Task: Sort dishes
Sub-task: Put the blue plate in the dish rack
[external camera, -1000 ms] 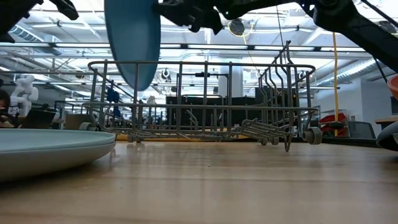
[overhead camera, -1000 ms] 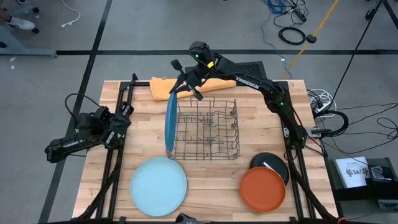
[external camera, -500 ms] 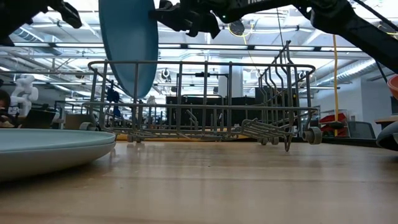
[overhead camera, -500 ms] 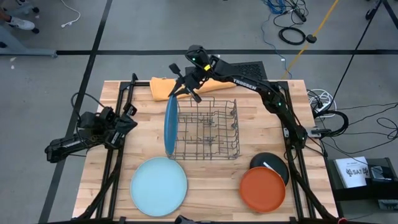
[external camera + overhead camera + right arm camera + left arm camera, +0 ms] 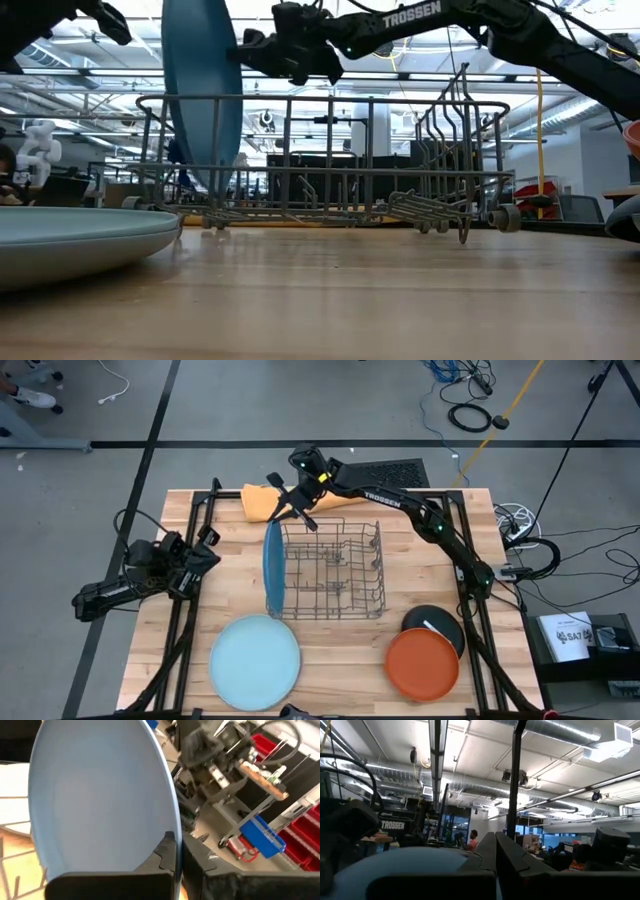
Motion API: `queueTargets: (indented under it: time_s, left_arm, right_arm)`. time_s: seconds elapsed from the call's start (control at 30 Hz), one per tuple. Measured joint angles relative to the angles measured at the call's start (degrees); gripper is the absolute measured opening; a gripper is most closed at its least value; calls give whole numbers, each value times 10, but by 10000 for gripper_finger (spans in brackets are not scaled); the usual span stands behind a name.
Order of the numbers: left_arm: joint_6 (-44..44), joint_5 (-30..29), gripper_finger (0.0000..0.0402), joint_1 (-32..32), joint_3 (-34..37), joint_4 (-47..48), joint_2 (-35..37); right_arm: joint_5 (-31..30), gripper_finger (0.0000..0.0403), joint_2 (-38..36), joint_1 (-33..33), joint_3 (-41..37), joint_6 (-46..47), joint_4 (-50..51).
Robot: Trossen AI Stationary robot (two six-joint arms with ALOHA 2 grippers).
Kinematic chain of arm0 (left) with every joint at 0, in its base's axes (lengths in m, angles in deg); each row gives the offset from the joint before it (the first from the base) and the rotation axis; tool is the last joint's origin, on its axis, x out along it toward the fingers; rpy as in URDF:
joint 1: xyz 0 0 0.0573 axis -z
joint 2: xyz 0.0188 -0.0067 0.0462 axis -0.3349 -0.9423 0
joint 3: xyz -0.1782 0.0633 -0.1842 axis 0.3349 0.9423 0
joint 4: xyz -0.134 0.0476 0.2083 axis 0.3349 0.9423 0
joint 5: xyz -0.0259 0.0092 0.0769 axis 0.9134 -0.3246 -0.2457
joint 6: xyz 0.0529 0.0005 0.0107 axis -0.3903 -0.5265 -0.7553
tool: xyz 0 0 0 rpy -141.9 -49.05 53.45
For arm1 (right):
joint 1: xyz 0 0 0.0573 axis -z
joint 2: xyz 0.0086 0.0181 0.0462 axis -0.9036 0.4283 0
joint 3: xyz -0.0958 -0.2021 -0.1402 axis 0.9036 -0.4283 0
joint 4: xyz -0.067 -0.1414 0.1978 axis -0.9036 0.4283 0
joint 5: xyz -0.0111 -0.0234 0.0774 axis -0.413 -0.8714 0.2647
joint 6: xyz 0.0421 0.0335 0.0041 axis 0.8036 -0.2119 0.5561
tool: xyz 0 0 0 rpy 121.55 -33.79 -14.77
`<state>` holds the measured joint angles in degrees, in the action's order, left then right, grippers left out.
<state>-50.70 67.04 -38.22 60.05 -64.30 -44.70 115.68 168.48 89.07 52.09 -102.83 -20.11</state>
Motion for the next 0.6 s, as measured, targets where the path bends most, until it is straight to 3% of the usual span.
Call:
queueTargets:
  time_s: [0.2, 0.6]
  left_arm:
    - [0, 0, 0, 0, 0, 0, 0]
    - [0, 0, 0, 0, 0, 0, 0]
  right_arm:
    - [-57, 3, 4, -1, 0, -1, 3]
    - [-68, 16, 4, 7, 0, 10, 10]
